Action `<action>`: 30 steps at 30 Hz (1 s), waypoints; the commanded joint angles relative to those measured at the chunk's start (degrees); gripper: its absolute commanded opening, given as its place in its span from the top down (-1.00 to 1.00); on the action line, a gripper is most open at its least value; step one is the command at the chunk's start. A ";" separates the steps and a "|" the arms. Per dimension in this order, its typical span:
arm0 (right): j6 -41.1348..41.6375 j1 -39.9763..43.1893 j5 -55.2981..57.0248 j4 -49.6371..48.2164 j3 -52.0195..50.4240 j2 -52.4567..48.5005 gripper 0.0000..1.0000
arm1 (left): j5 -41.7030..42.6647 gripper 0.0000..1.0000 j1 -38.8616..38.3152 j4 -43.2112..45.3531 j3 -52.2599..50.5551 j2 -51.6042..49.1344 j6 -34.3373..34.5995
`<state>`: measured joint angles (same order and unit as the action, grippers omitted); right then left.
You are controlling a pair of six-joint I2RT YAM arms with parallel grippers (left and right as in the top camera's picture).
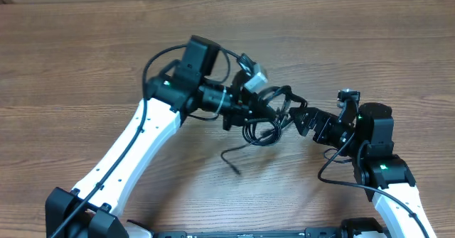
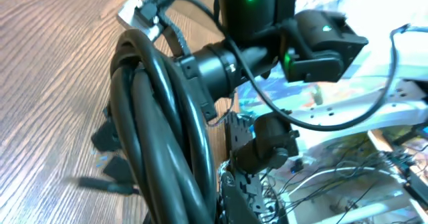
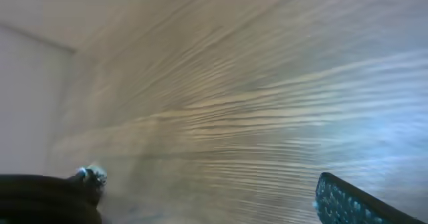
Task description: Untangle cables
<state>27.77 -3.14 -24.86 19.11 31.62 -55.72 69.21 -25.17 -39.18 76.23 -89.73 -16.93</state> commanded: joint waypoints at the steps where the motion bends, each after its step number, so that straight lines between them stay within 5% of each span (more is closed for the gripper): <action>1: 5.66 0.63 11.91 1.46 0.61 -0.35 -1.00 | 10.40 0.92 3.52 0.02 0.92 1.05 -1.03; 23: 12.96 0.63 23.54 7.43 0.61 -0.35 -1.00 | 10.32 0.92 15.15 -2.84 0.92 1.05 0.22; 30: 6.64 0.63 5.57 -1.07 0.61 -0.33 -1.00 | 7.69 0.91 15.82 -2.73 0.92 1.03 0.22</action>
<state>39.51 -2.70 -8.14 21.89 31.59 -56.05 76.64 -9.61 -42.00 76.23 -89.73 -16.71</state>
